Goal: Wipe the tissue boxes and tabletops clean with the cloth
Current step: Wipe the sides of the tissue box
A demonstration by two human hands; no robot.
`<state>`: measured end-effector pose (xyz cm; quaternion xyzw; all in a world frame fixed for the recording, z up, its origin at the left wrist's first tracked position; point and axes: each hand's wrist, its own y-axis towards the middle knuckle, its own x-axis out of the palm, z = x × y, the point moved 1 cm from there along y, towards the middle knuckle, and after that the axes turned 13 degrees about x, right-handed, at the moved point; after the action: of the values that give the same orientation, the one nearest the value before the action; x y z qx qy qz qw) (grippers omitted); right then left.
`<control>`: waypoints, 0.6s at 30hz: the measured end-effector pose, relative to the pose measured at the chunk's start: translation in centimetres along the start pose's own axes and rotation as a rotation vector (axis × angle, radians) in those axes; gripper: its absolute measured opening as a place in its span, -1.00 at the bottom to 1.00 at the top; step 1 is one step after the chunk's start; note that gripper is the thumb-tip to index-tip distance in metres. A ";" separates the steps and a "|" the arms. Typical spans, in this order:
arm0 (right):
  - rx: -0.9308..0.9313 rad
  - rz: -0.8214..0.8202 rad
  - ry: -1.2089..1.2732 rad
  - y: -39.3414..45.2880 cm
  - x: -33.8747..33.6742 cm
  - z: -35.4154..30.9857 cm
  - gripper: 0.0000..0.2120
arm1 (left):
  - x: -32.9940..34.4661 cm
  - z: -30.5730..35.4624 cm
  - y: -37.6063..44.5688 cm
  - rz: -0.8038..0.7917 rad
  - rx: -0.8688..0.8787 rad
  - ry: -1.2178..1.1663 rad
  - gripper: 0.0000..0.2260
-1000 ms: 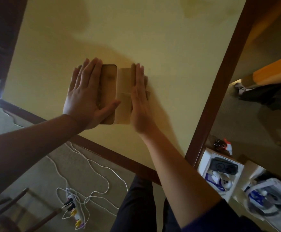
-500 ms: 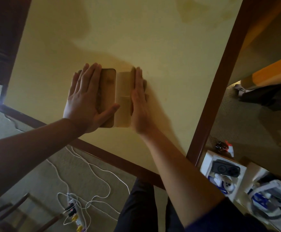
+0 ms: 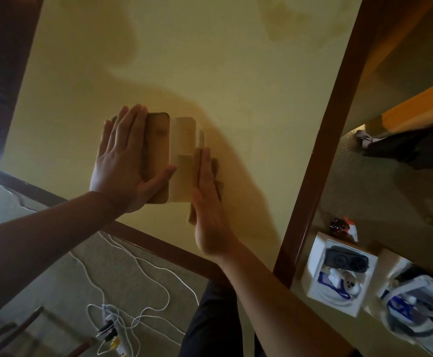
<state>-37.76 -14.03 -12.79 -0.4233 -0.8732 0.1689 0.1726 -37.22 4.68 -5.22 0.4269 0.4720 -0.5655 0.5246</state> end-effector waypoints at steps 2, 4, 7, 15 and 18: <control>-0.008 -0.014 0.007 -1.3 0.1 0.5 -0.42 | 0.0 -0.1 0.0 -0.004 -0.002 -0.004 -0.02; -0.017 -0.016 0.028 -1.2 -0.1 0.5 -0.42 | 0.0 -0.1 0.0 -0.006 -0.001 -0.002 -0.02; -0.019 -0.030 0.066 1.3 -0.2 -0.1 -0.43 | 0.0 -0.1 0.1 -0.011 0.002 0.000 -0.01; -0.074 0.092 -0.117 9.6 -1.6 -4.5 -0.45 | -0.1 0.0 0.1 0.000 -0.006 -0.007 -0.03; -0.117 0.099 -0.137 8.9 -1.7 -4.3 -0.45 | -0.1 0.1 0.0 0.005 -0.013 -0.010 -0.03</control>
<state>-28.82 -9.54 -13.23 -0.4627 -0.8693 0.1547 0.0791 -37.18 4.61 -5.12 0.4216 0.4719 -0.5633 0.5312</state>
